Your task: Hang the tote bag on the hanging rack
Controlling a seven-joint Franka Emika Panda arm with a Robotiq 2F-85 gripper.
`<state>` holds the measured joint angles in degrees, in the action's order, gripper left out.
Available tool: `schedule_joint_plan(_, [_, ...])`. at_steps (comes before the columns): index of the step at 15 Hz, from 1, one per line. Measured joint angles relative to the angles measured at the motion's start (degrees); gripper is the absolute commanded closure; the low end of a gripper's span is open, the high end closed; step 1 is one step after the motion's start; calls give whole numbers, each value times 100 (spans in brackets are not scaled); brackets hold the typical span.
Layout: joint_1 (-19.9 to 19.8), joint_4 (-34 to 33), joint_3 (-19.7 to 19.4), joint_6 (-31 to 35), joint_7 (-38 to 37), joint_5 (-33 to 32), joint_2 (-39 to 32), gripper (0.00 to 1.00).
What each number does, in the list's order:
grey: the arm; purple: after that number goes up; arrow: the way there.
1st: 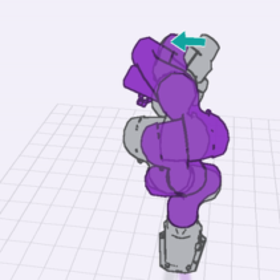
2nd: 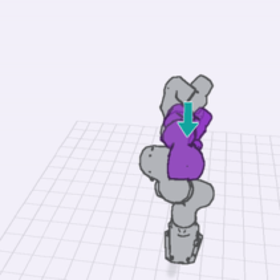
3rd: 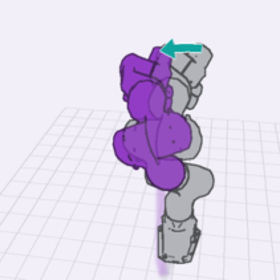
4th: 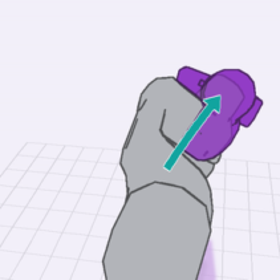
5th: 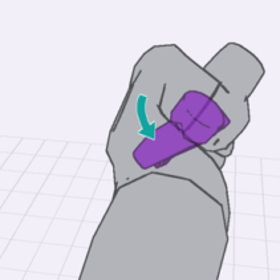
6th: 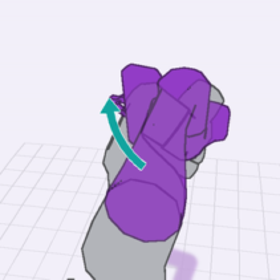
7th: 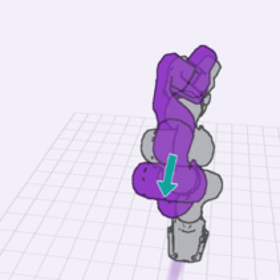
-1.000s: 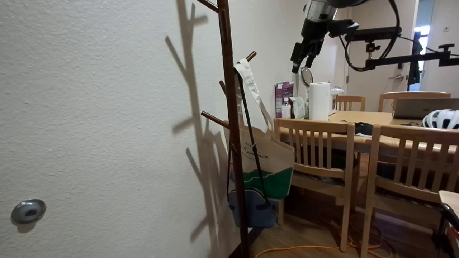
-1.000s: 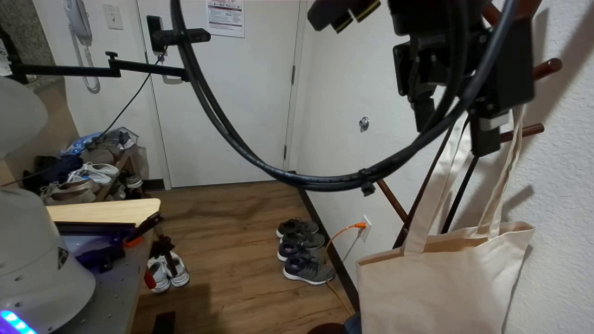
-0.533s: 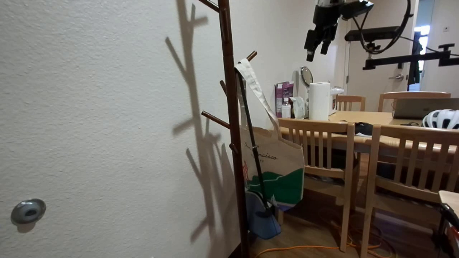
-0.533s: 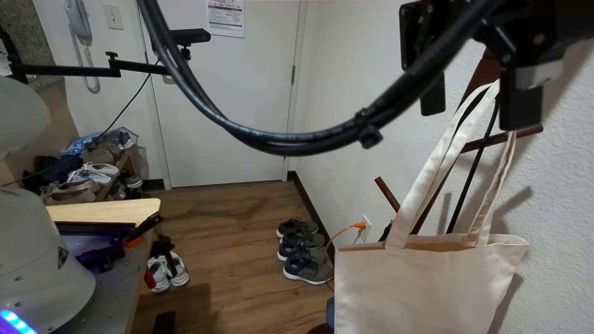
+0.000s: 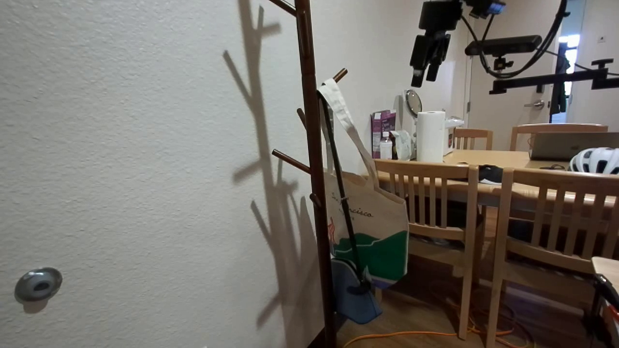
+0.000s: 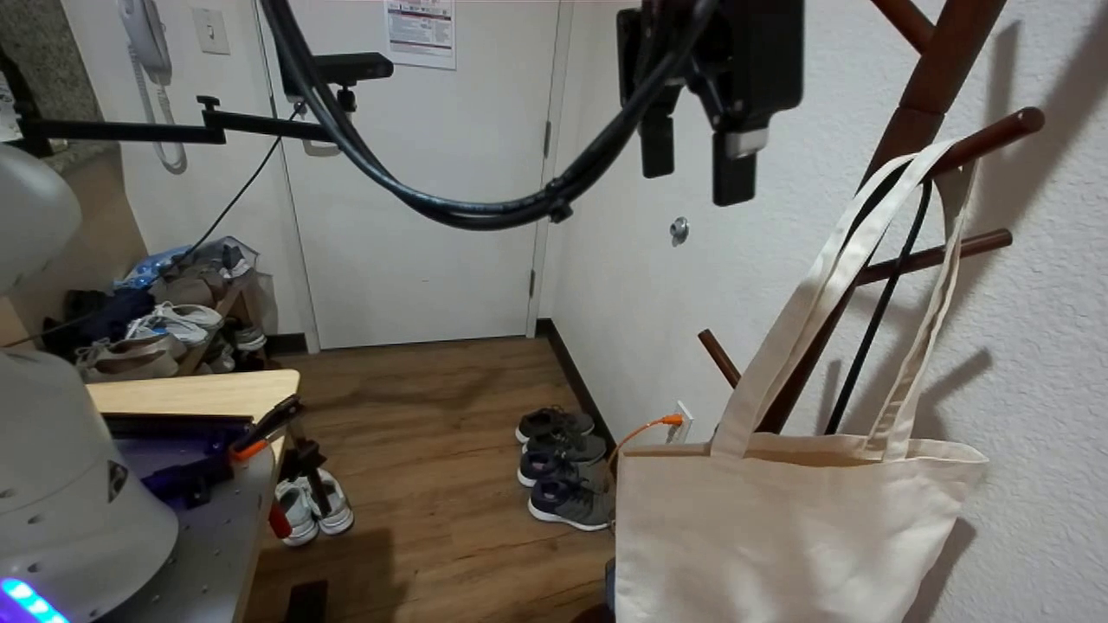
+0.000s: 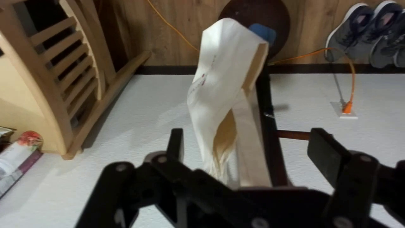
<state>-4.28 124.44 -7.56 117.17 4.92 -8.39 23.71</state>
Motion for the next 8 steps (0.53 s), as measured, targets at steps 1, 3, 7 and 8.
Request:
schedule_joint_plan(1, [94, 111, 21, -8, 39, 141, 90, 0])
schedule_joint_plan(3, [231, 295, 71, -29, 57, 309, 262, 0])
schedule_joint_plan(7, [296, 418, 91, -59, 61, 367, 430, 0])
schedule_joint_plan(8, [296, 418, 89, -59, 65, 368, 431, 0])
